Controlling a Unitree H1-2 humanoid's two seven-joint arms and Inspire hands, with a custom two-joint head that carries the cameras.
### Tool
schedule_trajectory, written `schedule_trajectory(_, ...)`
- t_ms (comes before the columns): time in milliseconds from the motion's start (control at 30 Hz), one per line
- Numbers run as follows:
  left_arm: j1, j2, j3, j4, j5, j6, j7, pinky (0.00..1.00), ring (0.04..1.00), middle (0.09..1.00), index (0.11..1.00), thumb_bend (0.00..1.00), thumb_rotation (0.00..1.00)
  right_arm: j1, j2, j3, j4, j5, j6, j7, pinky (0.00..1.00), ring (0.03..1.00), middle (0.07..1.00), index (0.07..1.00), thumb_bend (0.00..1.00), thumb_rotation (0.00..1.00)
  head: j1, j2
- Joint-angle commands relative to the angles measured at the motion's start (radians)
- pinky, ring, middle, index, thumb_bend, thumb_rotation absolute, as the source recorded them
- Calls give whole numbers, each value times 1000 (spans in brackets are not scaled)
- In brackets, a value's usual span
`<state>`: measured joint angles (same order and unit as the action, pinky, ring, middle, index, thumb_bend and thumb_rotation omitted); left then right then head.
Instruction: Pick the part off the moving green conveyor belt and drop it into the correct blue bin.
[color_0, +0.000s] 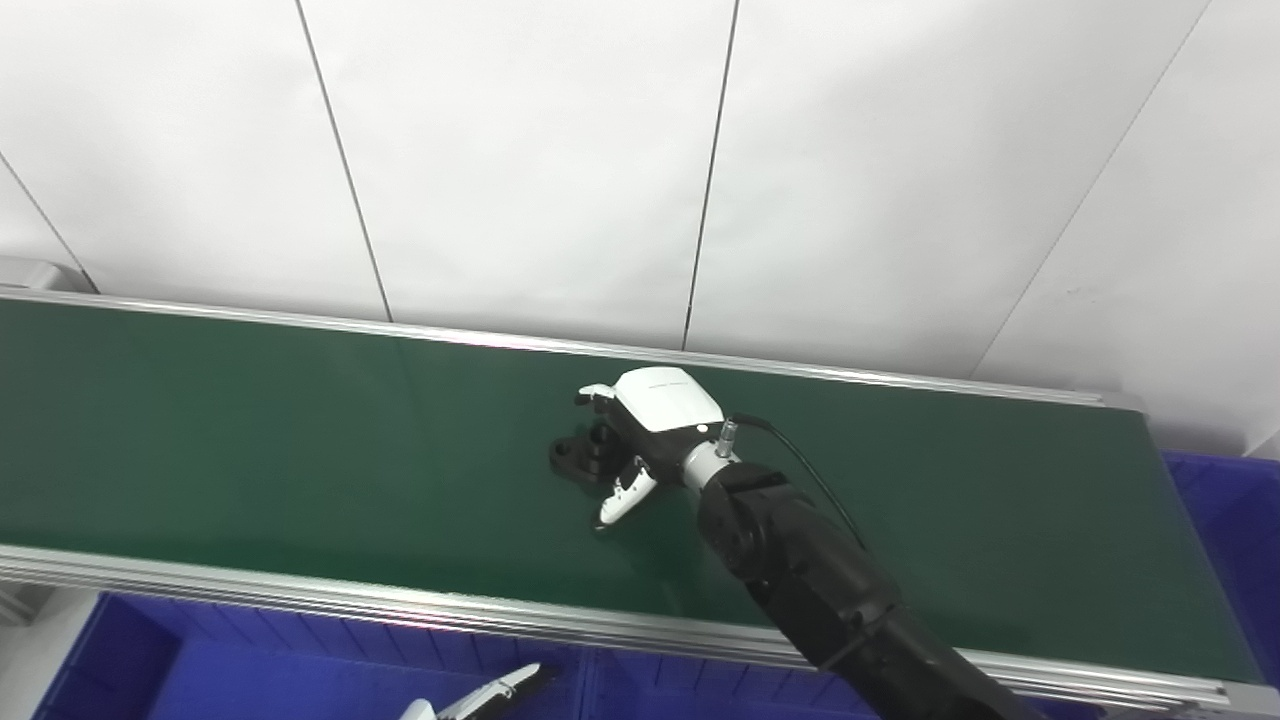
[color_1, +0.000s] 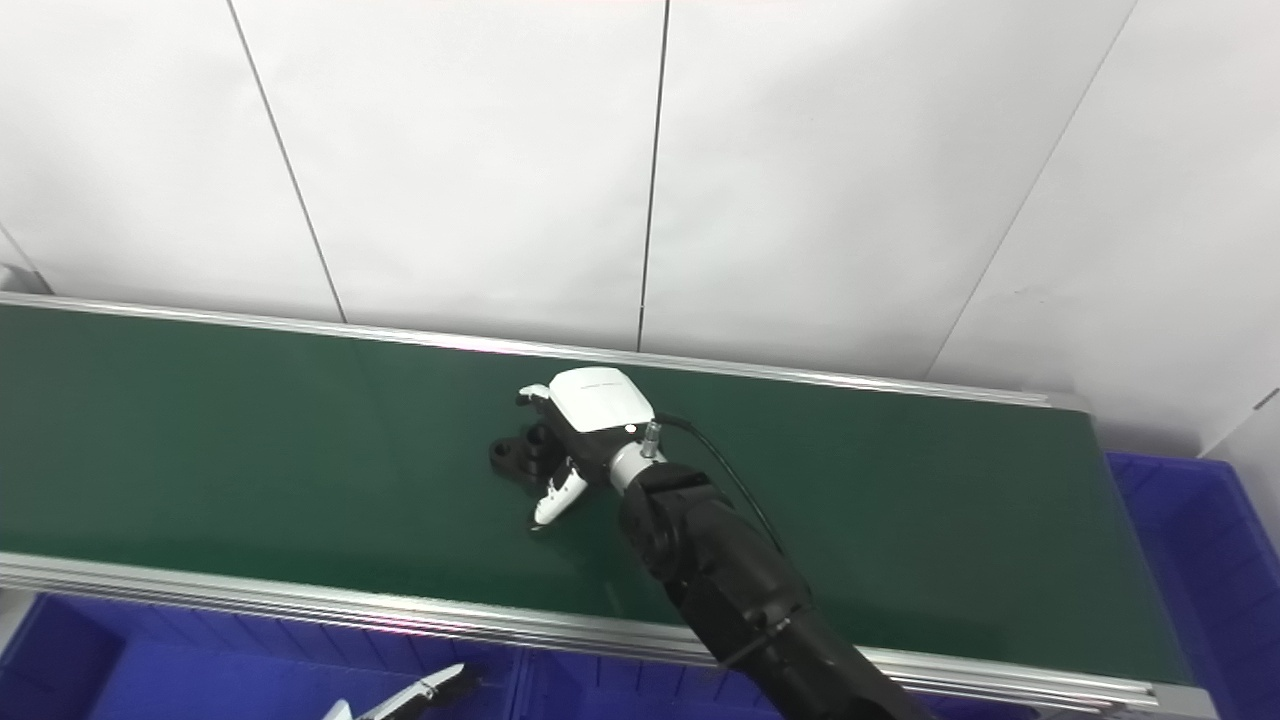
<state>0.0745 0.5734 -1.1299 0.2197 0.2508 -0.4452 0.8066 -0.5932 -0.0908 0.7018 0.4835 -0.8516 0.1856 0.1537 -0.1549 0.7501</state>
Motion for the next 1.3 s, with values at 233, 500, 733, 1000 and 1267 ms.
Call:
schedule_trajectory(233, 0, 4, 17, -37, 8, -25, 11, 787, 832, 868, 883, 831, 660, 46, -57, 60, -96, -55, -3, 117, 333, 398, 506, 531, 512, 0, 1, 17)
schedule_trajectory(500, 4, 7, 36, -55, 5, -25, -8, 781, 827, 865, 882, 828, 662, 64, -78, 74, -133, -93, -25, 143, 335, 409, 520, 513, 514, 0, -1, 25)
schedule_trajectory(733, 4, 7, 52, -55, 6, -25, -23, 788, 830, 866, 884, 833, 670, 80, -98, 81, -153, -112, -82, 65, 289, 393, 505, 522, 513, 0, -1, 26)
schedule_trajectory(1000, 4, 13, 57, -58, 10, -25, -28, 782, 828, 864, 881, 825, 664, 128, -95, 3, -313, -73, -43, 73, 259, 383, 484, 531, 512, 0, -11, 38)
schedule_trajectory(1267, 9, 19, 64, -72, 11, -25, -31, 774, 822, 861, 878, 833, 675, 225, -95, -107, -581, -69, 13, 132, 272, 352, 465, 548, 509, 0, -29, 58)
